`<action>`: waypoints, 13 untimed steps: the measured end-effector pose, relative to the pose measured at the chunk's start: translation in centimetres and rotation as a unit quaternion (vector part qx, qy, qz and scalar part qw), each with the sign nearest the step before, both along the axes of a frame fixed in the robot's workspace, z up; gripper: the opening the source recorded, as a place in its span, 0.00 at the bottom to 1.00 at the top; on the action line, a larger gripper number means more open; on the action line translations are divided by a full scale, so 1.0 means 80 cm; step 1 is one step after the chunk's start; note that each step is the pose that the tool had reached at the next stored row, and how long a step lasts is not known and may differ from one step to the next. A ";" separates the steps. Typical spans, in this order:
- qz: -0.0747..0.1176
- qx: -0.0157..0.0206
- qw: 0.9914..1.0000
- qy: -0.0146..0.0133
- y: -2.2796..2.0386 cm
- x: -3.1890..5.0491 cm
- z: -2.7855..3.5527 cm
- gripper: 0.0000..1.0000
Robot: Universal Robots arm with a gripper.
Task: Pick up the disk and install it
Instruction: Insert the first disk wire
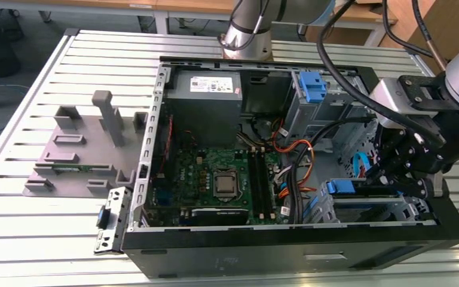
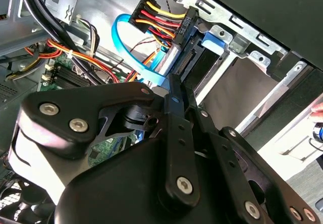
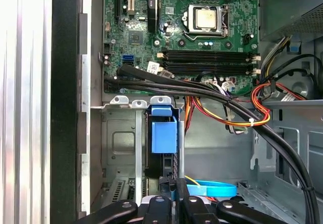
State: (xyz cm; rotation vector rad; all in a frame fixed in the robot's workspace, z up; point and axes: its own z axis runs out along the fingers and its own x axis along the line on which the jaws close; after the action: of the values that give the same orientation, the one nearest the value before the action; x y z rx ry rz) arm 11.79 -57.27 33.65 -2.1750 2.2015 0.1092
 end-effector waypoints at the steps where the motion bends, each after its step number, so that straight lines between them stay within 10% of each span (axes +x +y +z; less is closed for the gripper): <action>1: 0.000 0.000 1.000 0.000 0.0000 0.000 0.0001 0.16; 13: 0.004 0.001 1.000 0.000 0.0000 -0.001 -0.0001 0.16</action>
State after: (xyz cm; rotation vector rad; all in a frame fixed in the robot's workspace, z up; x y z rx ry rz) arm 11.69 -57.27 33.64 -2.1840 2.1916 0.1105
